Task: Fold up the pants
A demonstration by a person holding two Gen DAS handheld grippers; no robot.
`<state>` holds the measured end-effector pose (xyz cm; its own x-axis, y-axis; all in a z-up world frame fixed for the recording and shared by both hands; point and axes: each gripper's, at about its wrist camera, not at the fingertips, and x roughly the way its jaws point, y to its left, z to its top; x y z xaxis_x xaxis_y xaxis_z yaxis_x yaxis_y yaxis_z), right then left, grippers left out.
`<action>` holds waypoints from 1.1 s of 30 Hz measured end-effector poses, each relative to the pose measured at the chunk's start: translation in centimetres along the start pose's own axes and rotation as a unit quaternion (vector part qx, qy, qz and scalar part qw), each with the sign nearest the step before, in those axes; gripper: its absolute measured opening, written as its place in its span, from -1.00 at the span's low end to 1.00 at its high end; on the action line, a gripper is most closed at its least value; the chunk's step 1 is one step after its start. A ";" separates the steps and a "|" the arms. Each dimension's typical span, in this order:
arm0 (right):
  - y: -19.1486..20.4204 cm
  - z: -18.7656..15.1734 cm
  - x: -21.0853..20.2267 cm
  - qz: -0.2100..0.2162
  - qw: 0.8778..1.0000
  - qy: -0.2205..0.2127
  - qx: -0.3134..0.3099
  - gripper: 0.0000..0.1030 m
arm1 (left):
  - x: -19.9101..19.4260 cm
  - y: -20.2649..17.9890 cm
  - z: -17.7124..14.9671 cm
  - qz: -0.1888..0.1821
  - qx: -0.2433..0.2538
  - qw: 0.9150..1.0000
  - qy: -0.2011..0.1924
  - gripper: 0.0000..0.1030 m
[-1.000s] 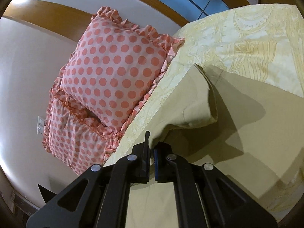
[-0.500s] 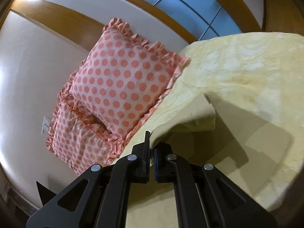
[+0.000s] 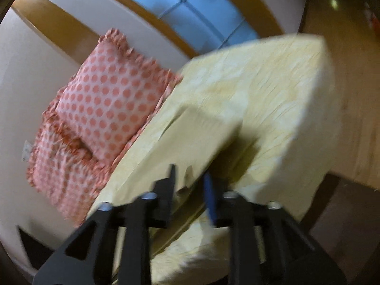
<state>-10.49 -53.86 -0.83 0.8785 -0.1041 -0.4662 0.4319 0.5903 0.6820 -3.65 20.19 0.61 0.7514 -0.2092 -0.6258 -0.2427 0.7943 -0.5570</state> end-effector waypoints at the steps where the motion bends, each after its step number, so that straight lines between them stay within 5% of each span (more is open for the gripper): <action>1: -0.1 0.1 -0.4 -0.010 1.000 -0.014 -0.004 -0.25 | -0.4 -0.1 -0.1 0.000 0.004 1.000 -0.009 -0.42; 4: -0.9 0.2 -0.5 -0.032 0.999 -0.025 -0.006 -0.25 | -1.3 -0.5 -0.5 -0.001 0.020 0.999 -0.033 0.02; 10: -0.3 -1.6 0.9 -0.028 0.999 -0.017 -0.035 -0.26 | -1.6 -0.7 -1.0 -0.015 0.029 0.998 -0.046 0.21; 11: 0.1 -2.0 1.1 -0.028 0.998 -0.021 -0.050 -0.31 | -1.7 -0.7 -1.1 -0.019 0.029 0.998 -0.048 0.23; 13: 0.5 -2.4 1.5 -0.025 0.996 -0.027 -0.077 -0.86 | -1.8 -0.6 -1.1 -0.026 0.027 0.998 -0.051 0.25; 14: 0.6 -2.5 1.9 -0.025 0.996 -0.027 -0.086 -0.91 | -1.9 -0.5 -1.1 -0.031 0.023 0.998 -0.054 0.27; 17: 1.7 -2.6 2.2 -0.011 0.993 -0.044 -0.109 -0.92 | -2.7 0.1 -1.0 -0.038 0.011 0.997 -0.068 0.42; 21: 7.6 -2.8 1.7 0.067 0.982 -0.040 -0.170 -0.92 | -4.6 1.1 -0.3 -0.005 0.003 0.993 -0.120 0.69; 26: 21.1 -8.3 1.8 0.243 0.926 0.026 -0.289 -0.92 | -5.0 2.6 1.4 0.025 -0.014 0.990 -0.137 0.79; 29: 28.4 -15.5 2.8 0.332 0.867 0.118 -0.352 -0.92 | -4.7 3.5 2.1 0.029 -0.026 0.990 -0.135 0.82; 31: 31.5 -21.3 3.9 0.342 0.822 0.200 -0.408 -0.90 | -4.4 4.0 2.4 0.027 -0.035 0.991 -0.126 0.85; 33: 32.9 -27.9 4.9 0.318 0.761 0.290 -0.485 -0.86 | -4.1 4.6 2.6 0.022 -0.047 0.992 -0.117 0.88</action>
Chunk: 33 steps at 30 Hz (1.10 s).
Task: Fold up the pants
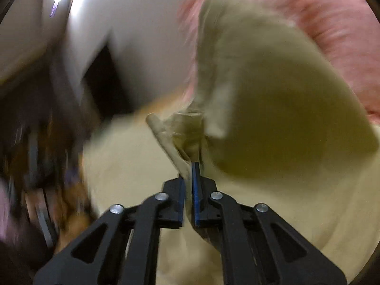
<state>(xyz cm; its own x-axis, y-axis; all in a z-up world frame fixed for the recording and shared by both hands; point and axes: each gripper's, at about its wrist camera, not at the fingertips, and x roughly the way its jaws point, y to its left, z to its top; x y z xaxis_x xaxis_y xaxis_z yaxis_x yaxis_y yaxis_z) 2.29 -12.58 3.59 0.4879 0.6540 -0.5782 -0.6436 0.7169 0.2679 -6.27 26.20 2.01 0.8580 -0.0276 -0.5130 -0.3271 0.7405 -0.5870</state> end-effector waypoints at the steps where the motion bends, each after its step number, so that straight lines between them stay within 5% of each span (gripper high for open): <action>1: 1.1 -0.8 1.5 0.005 0.999 0.035 -0.018 -0.82 | 0.2 0.4 0.1 0.002 -0.007 1.000 0.005 0.89; 2: 2.1 -1.7 2.6 0.011 0.997 0.062 -0.036 -0.59 | 0.2 0.7 0.2 -0.002 -0.012 1.000 0.005 0.92; 4: 3.0 -2.5 2.0 0.010 0.998 0.043 -0.052 0.05 | 0.2 1.0 0.4 0.010 -0.018 1.000 0.002 0.94; 5: 2.9 -2.5 1.3 0.015 0.998 0.034 -0.045 0.61 | 0.2 1.2 0.6 0.009 -0.020 1.000 -0.001 0.94; 6: 2.6 -2.4 0.1 0.021 0.999 0.011 -0.033 0.70 | 0.2 1.4 0.8 0.010 -0.023 1.000 -0.002 0.94; 10: 1.1 -2.0 -3.3 0.042 0.998 -0.045 0.008 0.70 | 0.6 2.0 2.0 0.025 -0.038 0.999 -0.010 0.95; 18: -1.0 -2.0 -4.5 0.049 0.995 -0.068 0.048 0.70 | 2.8 3.8 5.5 0.042 -0.086 0.995 -0.011 0.87; 19: -1.2 -2.3 -4.6 0.050 0.995 -0.069 0.051 0.70 | 3.1 3.7 5.7 0.045 -0.088 0.995 -0.006 0.65; 20: -1.4 -2.5 -4.6 0.051 0.995 -0.070 0.055 0.70 | 3.5 3.8 5.8 0.050 -0.090 0.995 0.003 0.05; 22: -2.1 -2.7 -4.7 0.053 0.994 -0.074 0.064 0.70 | 4.4 4.2 5.9 0.078 -0.094 0.992 0.023 -0.63; 23: -2.4 -2.7 -4.7 0.053 0.994 -0.076 0.067 0.70 | 4.4 4.1 6.0 0.079 -0.085 0.993 0.024 -0.71; 27: -4.1 -2.9 -6.2 0.045 0.991 -0.100 0.080 0.70 | 2.8 -1.3 7.1 0.103 0.028 0.994 -0.005 -0.82; 29: -5.1 -3.1 -7.3 0.038 0.988 -0.116 0.091 0.70 | 2.0 -5.6 7.4 0.080 0.091 0.992 -0.022 -0.85; 31: -6.5 -3.3 -8.6 0.020 0.985 -0.137 0.106 0.70 | 1.3 -11.9 6.8 0.036 0.174 0.984 -0.029 -0.86; 33: -8.0 -3.5 -10.4 0.000 0.980 -0.158 0.124 0.70 | 0.9 -18.0 4.7 -0.012 0.255 0.966 -0.030 -0.86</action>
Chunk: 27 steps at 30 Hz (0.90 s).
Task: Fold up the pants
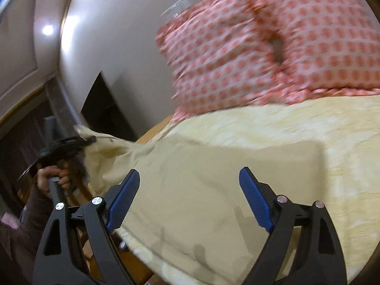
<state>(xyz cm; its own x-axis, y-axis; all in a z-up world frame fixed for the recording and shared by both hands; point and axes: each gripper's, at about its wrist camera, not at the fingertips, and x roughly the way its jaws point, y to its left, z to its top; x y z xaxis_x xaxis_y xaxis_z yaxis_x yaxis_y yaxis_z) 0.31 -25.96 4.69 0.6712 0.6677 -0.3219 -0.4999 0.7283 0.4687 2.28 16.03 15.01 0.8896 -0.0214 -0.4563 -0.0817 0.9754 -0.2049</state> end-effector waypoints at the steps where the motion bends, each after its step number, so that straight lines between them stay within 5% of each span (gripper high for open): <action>1: -0.6 0.2 -0.7 -0.007 1.000 -0.009 0.009 0.70 | -0.2 -2.6 0.0 -0.024 0.033 0.999 -0.005 -0.86; 4: -3.1 0.9 -3.4 -0.033 0.997 -0.045 0.052 0.70 | -0.9 -11.5 -2.0 -0.127 0.138 0.982 -0.003 -0.85; 7: -5.6 1.2 -5.2 -0.039 0.992 -0.064 0.105 0.72 | -0.1 -18.6 -7.4 -0.211 0.225 0.950 0.049 -0.84; 12: -9.4 0.5 -5.7 -0.017 0.978 -0.054 0.203 0.72 | 2.7 -23.5 -16.5 -0.247 0.310 0.905 0.154 -0.78; 16: -10.2 0.5 -4.0 -0.028 0.976 -0.008 0.217 0.72 | 0.7 -20.7 -15.3 -0.267 0.268 0.915 0.141 -0.46; 17: -10.3 0.6 -3.2 -0.037 0.976 0.010 0.213 0.71 | 0.2 -19.8 -14.0 -0.271 0.248 0.920 0.134 -0.14; 19: -10.8 0.7 -1.5 -0.061 0.975 0.048 0.207 0.62 | -1.1 -16.1 -11.1 -0.251 0.195 0.944 0.089 0.29; 20: -11.1 0.9 -0.5 -0.073 0.974 0.067 0.204 0.57 | -0.8 -13.6 -9.5 -0.223 0.165 0.958 0.074 0.35; 22: -11.9 1.0 1.3 -0.095 0.970 0.099 0.201 0.48 | 1.1 -10.1 -7.7 -0.189 0.115 0.972 0.086 0.35; 24: -12.2 1.3 2.2 -0.104 0.971 0.105 0.187 0.41 | 4.8 -6.0 -6.6 -0.162 0.051 0.975 0.140 0.32; 27: -12.6 1.7 3.6 -0.102 0.972 0.116 0.178 0.24 | 8.9 -2.2 -6.6 -0.164 -0.009 0.965 0.203 0.31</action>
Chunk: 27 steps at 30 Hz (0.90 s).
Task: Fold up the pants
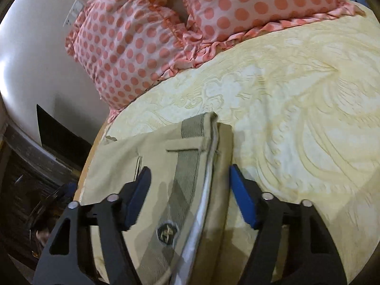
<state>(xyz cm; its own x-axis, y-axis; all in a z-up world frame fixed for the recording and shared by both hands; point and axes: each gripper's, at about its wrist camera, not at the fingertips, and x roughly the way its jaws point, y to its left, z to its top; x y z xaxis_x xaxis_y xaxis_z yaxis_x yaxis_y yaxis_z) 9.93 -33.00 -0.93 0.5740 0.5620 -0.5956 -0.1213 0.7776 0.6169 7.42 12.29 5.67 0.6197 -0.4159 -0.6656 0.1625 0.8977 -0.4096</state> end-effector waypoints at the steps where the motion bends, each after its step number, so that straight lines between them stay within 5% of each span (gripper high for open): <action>1: 0.0 0.1 0.2 -0.001 1.000 0.003 -0.002 0.23 | 0.7 0.7 0.3 -0.013 -0.006 1.000 0.015 0.31; 6: -0.2 0.2 0.3 0.014 1.000 0.009 -0.007 0.13 | 2.9 0.6 0.5 -0.040 0.012 0.997 0.068 0.34; 10: 0.0 0.2 0.4 0.019 0.999 0.014 -0.022 0.10 | 5.5 0.3 1.1 -0.055 0.013 0.995 0.087 0.57; 12: -0.1 0.0 1.1 0.047 0.997 0.051 -0.023 -0.55 | 6.0 0.0 1.3 -0.055 0.013 0.994 0.090 0.52; 14: -0.8 -0.2 1.6 0.090 0.993 0.070 -0.003 -0.70 | 6.4 -0.3 1.4 -0.065 0.011 0.993 0.099 -0.33; 17: -0.9 0.3 1.4 0.117 0.990 0.077 0.007 -0.77 | 6.6 -0.1 2.0 -0.085 -0.004 0.991 0.101 -0.77; 20: -0.2 2.4 1.1 0.132 0.989 0.066 0.004 -0.78 | 6.6 -1.4 3.6 -0.069 0.029 0.993 0.086 -0.81; 27: -0.2 10.5 2.5 0.096 0.995 0.003 0.004 -0.79 | 11.3 -4.0 10.3 -0.015 0.062 0.997 0.036 -0.80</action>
<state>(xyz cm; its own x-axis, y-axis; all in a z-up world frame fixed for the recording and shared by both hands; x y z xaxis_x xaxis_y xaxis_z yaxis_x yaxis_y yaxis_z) 19.84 -34.75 2.86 0.5366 0.7015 -0.4690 -0.2227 0.6538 0.7232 21.67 5.53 6.21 0.5573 -0.4477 -0.6993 0.2771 0.8942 -0.3517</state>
